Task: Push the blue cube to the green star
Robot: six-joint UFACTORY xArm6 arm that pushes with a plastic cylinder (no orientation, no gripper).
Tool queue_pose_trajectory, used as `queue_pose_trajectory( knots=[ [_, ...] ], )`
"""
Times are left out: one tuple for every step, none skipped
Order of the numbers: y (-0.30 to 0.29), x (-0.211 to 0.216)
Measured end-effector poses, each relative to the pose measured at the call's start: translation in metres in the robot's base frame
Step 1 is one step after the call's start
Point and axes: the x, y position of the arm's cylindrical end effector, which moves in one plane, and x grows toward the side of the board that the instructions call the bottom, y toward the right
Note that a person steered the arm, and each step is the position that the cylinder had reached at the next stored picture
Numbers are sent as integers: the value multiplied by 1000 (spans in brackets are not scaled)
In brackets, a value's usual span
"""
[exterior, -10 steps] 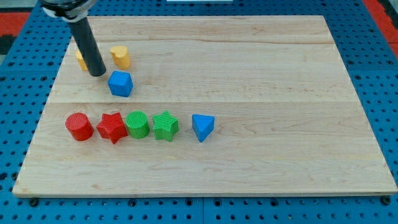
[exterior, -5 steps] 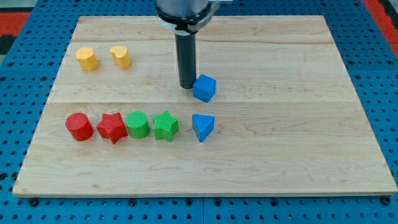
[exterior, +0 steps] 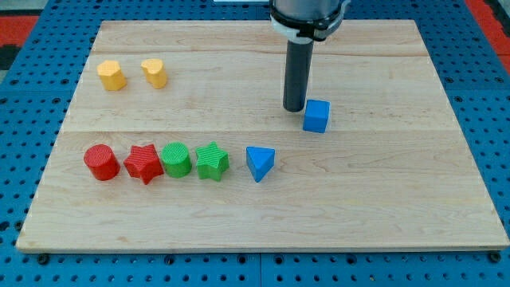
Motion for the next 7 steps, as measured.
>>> queue_pose_trajectory(
  knots=[
    [22, 0],
    [24, 18],
    [50, 23],
    [101, 23],
    [117, 36],
    [87, 61],
    [49, 64]
  ],
)
